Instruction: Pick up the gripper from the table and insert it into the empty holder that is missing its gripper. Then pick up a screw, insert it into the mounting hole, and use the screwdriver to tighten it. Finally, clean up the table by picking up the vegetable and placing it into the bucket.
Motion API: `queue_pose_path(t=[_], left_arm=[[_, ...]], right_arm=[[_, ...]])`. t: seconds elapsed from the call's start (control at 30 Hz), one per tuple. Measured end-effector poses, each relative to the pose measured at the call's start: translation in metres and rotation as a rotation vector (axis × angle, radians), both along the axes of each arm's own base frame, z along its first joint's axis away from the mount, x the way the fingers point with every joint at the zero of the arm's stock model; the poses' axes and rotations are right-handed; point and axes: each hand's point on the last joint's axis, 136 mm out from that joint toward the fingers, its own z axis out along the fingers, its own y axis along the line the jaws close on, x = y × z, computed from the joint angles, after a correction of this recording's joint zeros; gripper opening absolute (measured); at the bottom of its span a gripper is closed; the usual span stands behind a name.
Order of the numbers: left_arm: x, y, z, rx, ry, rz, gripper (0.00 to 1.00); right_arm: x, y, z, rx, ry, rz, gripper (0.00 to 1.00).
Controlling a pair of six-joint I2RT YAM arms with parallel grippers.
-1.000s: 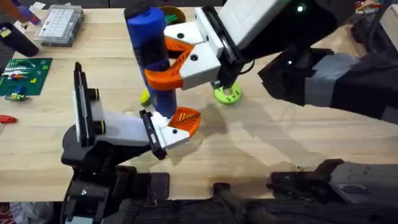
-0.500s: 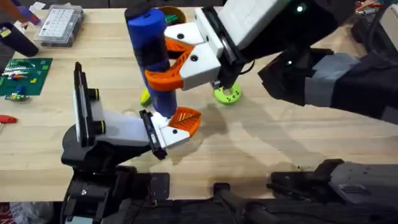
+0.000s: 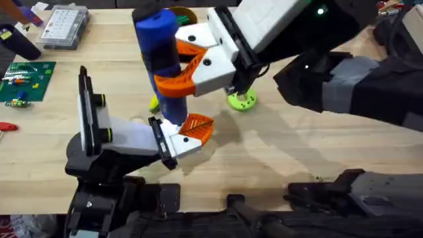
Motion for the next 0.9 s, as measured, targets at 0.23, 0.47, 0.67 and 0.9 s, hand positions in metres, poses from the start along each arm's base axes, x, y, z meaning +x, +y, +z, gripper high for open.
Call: queue_pose_path(t=[0.23, 0.47, 0.67, 0.9], left_arm=[[0.0, 0.0, 0.0, 0.0, 0.0, 0.0, 0.004], [0.0, 0.0, 0.0, 0.0, 0.0, 0.0, 0.004], [0.0, 0.0, 0.0, 0.0, 0.0, 0.0, 0.004], [0.0, 0.0, 0.0, 0.0, 0.0, 0.0, 0.004]], right_arm=[[0.007, 0.0, 0.054, 0.027, -0.027, 0.022, 0.014], [0.011, -0.001, 0.096, 0.001, -0.046, 0.04, 0.014], [0.033, -0.003, 0.077, -0.115, 0.073, -0.005, 0.014], [0.094, -0.021, 0.014, -0.327, 0.294, -0.271, 0.013]])
